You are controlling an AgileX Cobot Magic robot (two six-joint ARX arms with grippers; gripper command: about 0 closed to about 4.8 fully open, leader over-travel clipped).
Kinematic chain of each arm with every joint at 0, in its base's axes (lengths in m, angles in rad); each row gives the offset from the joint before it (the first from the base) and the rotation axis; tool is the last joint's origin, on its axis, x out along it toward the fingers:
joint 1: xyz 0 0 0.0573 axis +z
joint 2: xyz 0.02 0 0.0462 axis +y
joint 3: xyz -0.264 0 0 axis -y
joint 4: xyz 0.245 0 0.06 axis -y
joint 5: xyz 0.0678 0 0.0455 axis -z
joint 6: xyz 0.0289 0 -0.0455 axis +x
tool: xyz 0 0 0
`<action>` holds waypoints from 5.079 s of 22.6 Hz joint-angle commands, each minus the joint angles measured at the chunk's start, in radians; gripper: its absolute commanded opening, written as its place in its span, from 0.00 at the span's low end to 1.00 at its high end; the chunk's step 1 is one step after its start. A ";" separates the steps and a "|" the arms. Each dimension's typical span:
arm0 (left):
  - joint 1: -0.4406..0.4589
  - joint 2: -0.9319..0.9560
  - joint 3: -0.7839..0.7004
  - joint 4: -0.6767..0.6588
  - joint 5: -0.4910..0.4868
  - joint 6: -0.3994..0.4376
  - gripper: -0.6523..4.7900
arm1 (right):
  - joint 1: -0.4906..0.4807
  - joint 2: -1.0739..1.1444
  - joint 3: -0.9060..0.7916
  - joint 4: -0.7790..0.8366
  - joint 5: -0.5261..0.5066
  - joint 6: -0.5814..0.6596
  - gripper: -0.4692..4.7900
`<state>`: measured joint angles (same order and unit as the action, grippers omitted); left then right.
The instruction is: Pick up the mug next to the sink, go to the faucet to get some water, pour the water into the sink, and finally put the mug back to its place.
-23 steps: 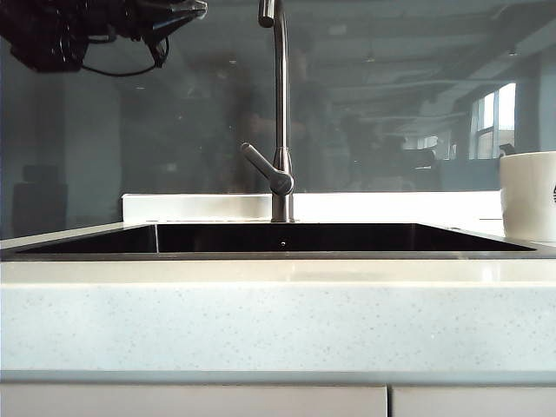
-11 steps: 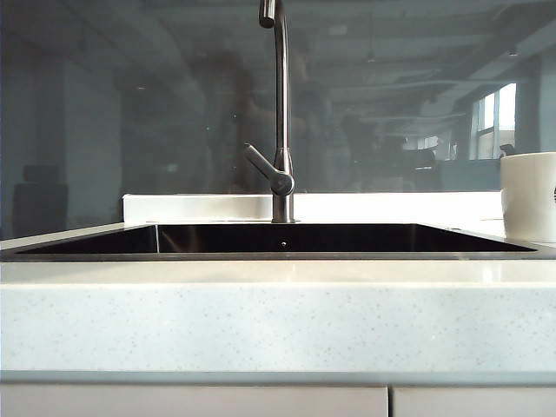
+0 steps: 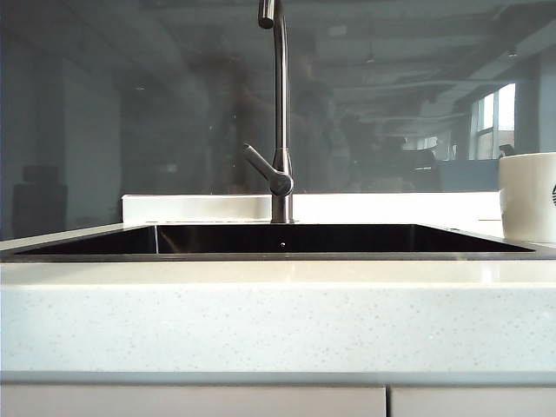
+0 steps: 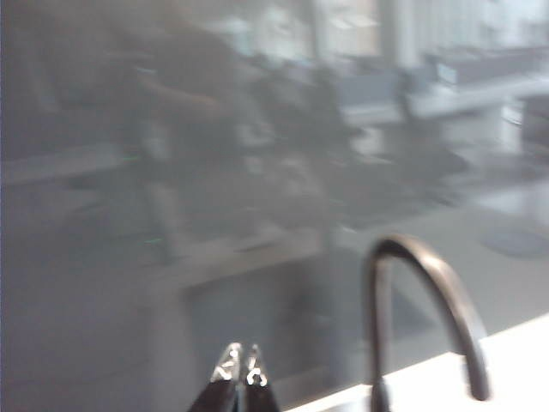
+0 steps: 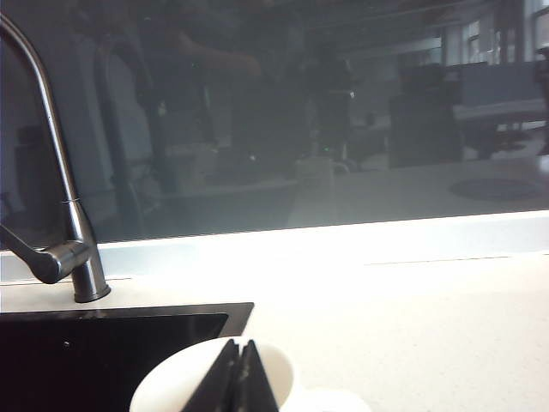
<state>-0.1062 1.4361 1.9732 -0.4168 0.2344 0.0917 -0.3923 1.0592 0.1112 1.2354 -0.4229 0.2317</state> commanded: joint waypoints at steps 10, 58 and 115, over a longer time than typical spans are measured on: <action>0.151 -0.533 -0.923 0.355 -0.084 -0.107 0.11 | 0.000 0.002 0.002 0.015 0.002 0.004 0.09; 0.174 -1.432 -1.963 0.456 -0.205 -0.171 0.11 | 0.000 0.002 0.002 0.014 0.001 0.004 0.09; 0.178 -1.432 -1.963 0.430 -0.163 -0.171 0.11 | 0.257 -1.061 -0.110 -1.118 0.363 -0.095 0.09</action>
<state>0.0715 0.0032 0.0074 0.0032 0.0681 -0.0822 -0.1364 0.0006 0.0048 0.1028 -0.0463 0.1406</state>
